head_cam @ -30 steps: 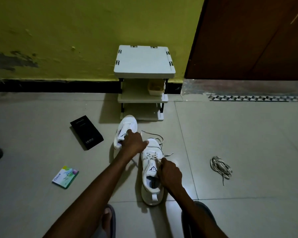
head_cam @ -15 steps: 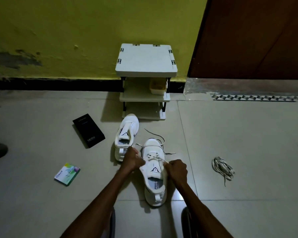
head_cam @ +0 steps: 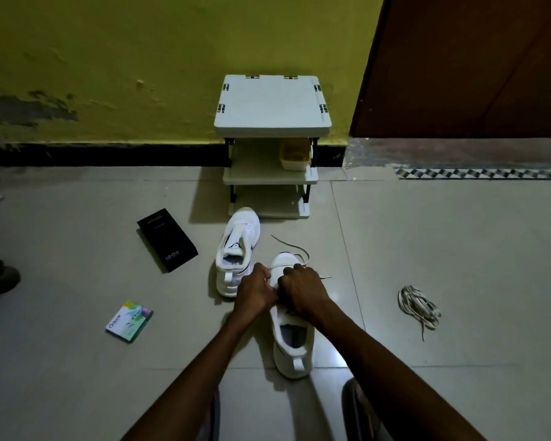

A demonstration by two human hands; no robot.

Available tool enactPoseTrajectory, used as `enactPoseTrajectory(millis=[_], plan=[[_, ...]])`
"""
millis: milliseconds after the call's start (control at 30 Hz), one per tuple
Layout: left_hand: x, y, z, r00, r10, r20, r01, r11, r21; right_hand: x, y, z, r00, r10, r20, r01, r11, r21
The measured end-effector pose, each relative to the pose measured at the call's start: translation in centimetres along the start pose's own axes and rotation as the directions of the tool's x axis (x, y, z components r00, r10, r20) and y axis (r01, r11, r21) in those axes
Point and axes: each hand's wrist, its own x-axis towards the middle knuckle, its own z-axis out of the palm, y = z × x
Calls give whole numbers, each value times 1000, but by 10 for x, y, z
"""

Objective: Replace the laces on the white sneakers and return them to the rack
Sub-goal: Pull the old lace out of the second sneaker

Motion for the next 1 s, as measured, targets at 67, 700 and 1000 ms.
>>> enactPoseTrajectory(millis=[67, 700, 1000], plan=[[-1, -1, 0, 1000, -4, 7, 4, 1000, -4, 0, 1, -5, 995, -100, 24, 100, 995, -10], [2, -9, 3, 1000, -14, 26, 15, 999, -38, 0, 22, -11, 997, 61, 44, -75, 809, 584], [2, -10, 6, 1000, -18, 24, 18, 999, -30, 2, 11, -14, 986, 96, 136, -106, 992, 70]])
